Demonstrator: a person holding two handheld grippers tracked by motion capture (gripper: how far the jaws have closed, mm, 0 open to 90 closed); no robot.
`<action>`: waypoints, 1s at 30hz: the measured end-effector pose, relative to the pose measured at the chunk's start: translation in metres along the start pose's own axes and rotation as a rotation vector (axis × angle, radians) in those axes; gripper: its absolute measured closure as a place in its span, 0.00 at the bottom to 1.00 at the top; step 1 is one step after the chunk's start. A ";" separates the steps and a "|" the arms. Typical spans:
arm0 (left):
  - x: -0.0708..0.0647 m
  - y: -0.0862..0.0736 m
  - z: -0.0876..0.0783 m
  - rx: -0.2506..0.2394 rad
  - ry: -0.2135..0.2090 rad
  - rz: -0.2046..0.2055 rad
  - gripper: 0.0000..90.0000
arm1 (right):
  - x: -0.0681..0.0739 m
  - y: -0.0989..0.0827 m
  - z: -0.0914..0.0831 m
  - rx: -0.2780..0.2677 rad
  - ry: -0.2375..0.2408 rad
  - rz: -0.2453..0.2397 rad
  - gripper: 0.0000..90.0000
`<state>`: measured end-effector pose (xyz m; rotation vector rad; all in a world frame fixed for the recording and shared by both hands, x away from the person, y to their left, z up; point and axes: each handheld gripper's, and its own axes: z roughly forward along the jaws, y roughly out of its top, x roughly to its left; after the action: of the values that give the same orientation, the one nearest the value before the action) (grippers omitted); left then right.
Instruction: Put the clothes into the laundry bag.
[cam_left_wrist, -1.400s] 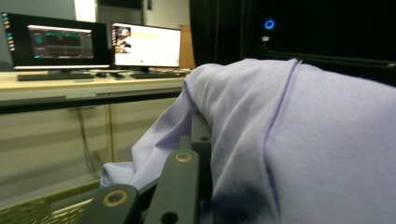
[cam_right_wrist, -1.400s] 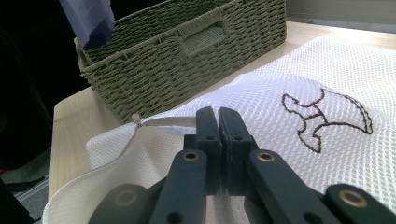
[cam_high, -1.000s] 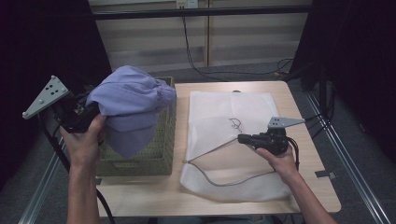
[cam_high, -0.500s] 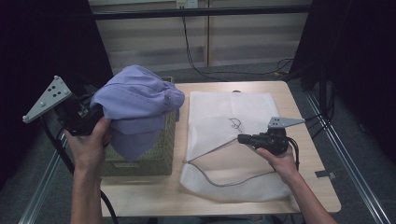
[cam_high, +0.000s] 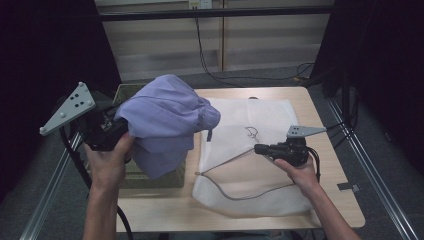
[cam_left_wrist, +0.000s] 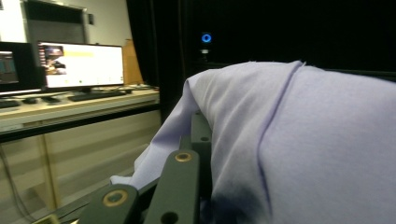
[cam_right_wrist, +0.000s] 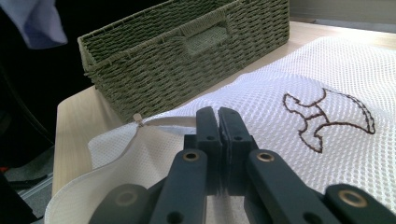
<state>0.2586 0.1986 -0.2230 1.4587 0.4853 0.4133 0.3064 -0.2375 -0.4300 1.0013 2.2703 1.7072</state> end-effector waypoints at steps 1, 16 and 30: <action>-0.002 0.001 0.000 0.004 -0.011 0.002 0.93 | 0.000 0.000 0.000 0.001 -0.002 0.000 0.98; -0.038 0.001 0.034 0.059 -0.144 0.043 0.93 | -0.001 -0.001 0.003 0.006 0.005 0.003 0.98; -0.055 -0.023 0.080 0.143 -0.242 0.027 0.93 | 0.001 0.000 0.004 0.010 0.006 0.008 0.98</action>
<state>0.2558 0.0997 -0.2388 1.6308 0.3061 0.2217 0.3075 -0.2335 -0.4316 1.0098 2.2835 1.7061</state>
